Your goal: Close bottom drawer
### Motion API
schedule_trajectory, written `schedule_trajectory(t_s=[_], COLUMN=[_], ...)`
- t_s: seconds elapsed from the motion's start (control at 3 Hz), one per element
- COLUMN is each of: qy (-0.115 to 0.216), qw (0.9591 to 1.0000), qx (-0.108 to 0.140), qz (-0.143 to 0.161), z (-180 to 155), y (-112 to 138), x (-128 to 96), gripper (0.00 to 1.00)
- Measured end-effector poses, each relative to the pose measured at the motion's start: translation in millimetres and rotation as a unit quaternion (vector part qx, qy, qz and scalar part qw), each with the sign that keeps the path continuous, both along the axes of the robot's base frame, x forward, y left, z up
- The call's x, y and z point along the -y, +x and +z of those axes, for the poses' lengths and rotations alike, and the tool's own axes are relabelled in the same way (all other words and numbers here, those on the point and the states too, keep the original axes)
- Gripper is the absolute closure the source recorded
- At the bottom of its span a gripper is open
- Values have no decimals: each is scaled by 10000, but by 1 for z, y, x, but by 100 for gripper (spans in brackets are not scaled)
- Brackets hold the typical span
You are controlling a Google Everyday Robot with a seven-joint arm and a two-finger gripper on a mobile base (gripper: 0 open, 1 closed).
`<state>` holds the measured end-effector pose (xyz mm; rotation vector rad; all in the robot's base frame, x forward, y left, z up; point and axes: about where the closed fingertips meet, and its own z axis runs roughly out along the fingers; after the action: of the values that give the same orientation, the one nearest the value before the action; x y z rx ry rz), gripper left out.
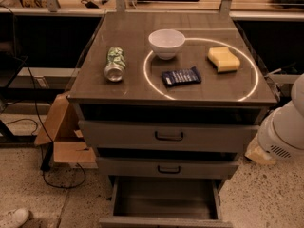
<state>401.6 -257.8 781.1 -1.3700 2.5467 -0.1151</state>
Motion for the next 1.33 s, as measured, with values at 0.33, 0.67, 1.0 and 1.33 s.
schedule_trajectory(t_s=[0.33,0.67,1.0,1.33], qy=[-18,-11,-12,-131], qw=[10000,10000,9994,9961], qx=[-51,-76,-223,-803], qz=[60,-39,-277,-354], z=[2,-20,-78,-153], y=[-3,-17,-52,-105], x=[-2,-5,-15,-18], gripper=[100,100,100,100])
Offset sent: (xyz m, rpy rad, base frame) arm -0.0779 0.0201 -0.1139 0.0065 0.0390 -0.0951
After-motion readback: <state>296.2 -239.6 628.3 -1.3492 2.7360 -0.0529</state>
